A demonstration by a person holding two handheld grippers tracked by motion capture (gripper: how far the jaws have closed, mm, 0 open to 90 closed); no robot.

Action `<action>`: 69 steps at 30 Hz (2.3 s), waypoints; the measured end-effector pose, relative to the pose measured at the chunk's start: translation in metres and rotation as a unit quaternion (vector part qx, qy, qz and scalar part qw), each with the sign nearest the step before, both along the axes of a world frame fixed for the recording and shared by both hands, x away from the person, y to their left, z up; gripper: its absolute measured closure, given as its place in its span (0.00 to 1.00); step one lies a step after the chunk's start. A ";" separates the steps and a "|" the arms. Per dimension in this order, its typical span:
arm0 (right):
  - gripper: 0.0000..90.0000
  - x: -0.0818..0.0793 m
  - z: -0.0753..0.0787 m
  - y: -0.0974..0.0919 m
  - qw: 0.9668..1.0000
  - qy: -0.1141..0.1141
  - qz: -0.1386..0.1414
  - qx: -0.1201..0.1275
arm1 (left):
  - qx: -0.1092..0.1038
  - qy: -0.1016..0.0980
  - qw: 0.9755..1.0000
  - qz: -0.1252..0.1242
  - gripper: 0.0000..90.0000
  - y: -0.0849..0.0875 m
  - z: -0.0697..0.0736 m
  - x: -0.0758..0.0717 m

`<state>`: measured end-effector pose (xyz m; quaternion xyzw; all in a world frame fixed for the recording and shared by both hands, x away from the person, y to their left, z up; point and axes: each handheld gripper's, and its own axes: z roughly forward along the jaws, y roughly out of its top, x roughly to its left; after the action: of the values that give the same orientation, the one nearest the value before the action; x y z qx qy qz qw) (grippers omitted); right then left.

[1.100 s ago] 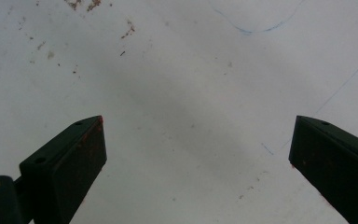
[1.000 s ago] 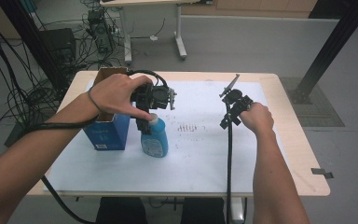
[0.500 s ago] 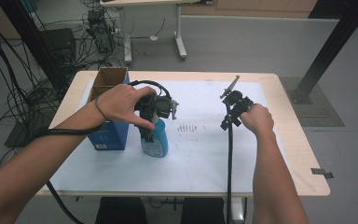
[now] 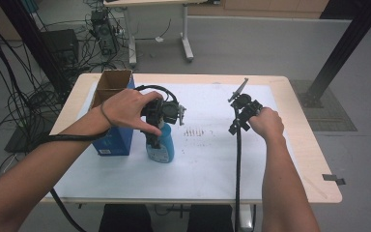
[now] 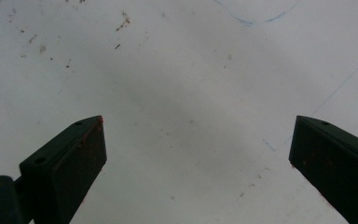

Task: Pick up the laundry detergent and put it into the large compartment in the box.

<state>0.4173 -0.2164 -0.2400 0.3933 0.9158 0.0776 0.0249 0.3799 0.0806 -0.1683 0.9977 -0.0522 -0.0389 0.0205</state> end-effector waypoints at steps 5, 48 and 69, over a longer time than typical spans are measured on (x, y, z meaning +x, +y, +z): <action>0.04 0.000 0.000 0.001 1.000 0.000 0.001 0.001 | -0.001 0.002 1.000 0.001 0.06 0.001 0.000 0.001; 0.04 0.000 0.001 0.002 1.000 -0.001 0.004 0.000 | -0.001 0.008 1.000 0.005 0.06 0.003 -0.001 0.002; 0.04 0.000 0.003 0.002 1.000 -0.003 0.002 -0.001 | -0.002 0.013 1.000 0.005 0.06 0.001 -0.002 0.004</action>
<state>0.4174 -0.2144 -0.2375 0.3916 0.9164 0.0777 0.0275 0.3843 0.0814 -0.1699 0.9973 -0.0471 -0.0515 0.0234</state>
